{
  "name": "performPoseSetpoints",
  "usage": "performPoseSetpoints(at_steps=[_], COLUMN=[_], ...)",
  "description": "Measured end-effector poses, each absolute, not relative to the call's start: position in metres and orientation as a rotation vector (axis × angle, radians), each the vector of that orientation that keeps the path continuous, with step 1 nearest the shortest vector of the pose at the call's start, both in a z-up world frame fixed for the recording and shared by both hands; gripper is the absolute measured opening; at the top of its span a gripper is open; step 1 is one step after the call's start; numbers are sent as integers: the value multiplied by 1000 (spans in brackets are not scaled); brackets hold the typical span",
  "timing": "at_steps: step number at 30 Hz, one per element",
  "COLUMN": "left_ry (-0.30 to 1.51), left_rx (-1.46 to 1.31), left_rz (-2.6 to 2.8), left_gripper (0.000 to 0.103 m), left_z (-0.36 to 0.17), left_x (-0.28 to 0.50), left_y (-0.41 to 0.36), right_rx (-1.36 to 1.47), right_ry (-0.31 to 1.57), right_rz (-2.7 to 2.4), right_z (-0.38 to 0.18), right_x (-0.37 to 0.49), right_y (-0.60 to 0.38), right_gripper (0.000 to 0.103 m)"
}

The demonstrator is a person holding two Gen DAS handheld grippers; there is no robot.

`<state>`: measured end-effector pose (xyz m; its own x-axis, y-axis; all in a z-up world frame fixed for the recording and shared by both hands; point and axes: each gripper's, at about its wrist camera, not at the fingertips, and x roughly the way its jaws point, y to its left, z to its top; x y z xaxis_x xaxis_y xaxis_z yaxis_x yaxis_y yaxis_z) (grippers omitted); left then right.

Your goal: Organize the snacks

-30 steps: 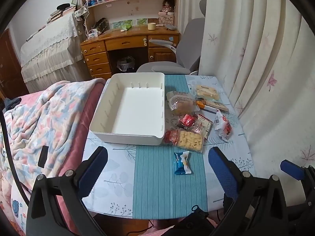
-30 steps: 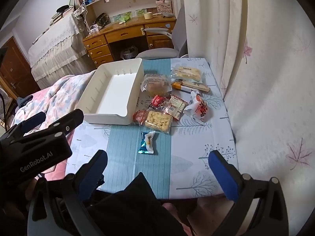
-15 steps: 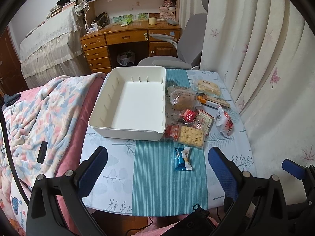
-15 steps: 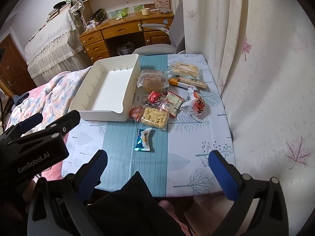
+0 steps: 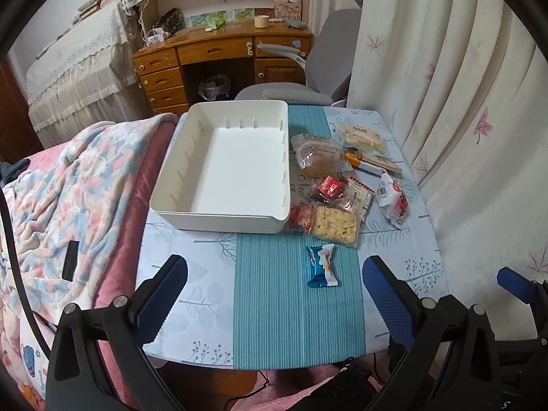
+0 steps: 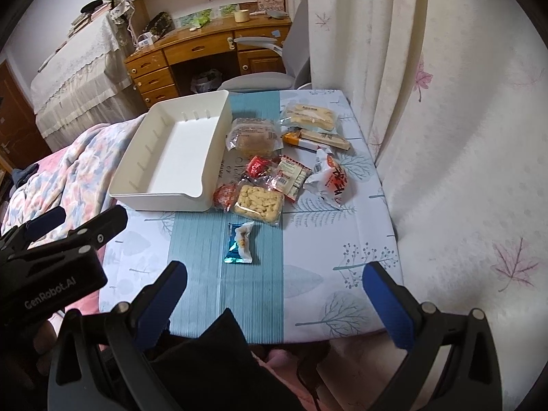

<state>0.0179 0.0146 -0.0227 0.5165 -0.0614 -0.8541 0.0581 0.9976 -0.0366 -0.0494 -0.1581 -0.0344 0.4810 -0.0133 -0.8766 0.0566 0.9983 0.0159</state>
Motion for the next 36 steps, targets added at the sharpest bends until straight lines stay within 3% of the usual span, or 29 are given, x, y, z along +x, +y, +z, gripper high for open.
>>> performPoseSetpoints(at_steps=[20,36], left_ry=[1160,1438], left_rx=[-27,-76], left_rz=[-160,-41], left_gripper=[102,102], left_z=[-69,-152], left_x=[58,110], left_y=[16,-39], right_rx=[-61,-424], right_ry=[995,832], right_rz=[-163,5], right_z=[-44,-87], right_x=[-22,38], right_y=[-159,-211], right_gripper=[103,103])
